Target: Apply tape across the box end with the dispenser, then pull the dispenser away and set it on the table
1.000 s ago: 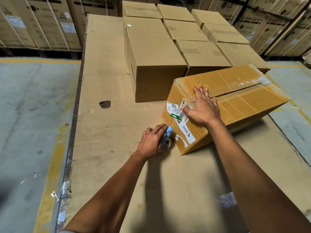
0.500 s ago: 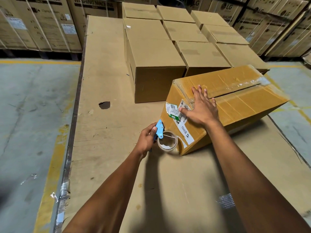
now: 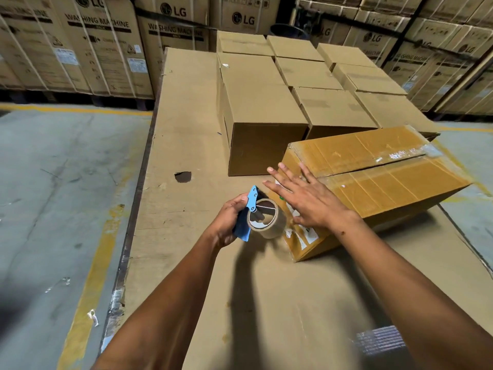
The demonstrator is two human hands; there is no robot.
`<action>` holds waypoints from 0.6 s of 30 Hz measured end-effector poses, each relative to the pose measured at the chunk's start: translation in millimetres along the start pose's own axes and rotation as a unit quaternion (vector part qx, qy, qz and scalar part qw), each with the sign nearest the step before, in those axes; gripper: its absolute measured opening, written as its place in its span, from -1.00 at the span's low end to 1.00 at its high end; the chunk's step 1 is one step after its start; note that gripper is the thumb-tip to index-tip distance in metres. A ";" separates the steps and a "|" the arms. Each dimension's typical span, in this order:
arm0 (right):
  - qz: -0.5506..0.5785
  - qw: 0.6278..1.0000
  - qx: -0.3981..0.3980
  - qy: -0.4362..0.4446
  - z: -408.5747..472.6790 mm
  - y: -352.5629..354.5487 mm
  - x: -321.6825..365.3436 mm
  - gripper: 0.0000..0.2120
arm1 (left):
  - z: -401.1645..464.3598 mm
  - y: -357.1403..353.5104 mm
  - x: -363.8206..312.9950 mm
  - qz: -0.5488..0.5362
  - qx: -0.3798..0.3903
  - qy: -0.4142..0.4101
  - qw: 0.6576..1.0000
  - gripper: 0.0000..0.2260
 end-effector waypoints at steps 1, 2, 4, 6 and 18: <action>0.006 1.000 0.008 0.018 2.0 -0.6 5.6 0.28 | -1.6 0.6 -3.6 -0.006 0.004 -0.001 1.000 -0.67; 0.025 0.999 0.012 0.038 4.7 -0.6 13.1 0.29 | -3.6 1.3 -7.9 -0.010 0.004 -0.002 1.000 -0.69; 0.084 0.994 0.019 0.071 10.1 1.0 28.7 0.21 | -6.9 3.4 -15.0 -0.004 -0.004 -0.004 1.000 -0.75; 0.158 0.984 0.023 0.078 16.1 4.3 36.7 0.08 | -10.0 4.7 -20.5 0.014 -0.009 -0.001 1.000 -0.78; 0.329 0.942 -0.045 0.048 29.6 14.3 38.4 -0.35 | -34.3 6.0 -51.8 0.103 -0.009 0.025 0.994 -0.48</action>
Point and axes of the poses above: each hand's wrist, its own z-axis towards the middle knuckle, its own y-axis out of the back of the hand, x = y × z, the point moved 8 cm from there along z, towards the middle knuckle, and after that the axes turned 8 degrees about z, right-handed, at the moved point
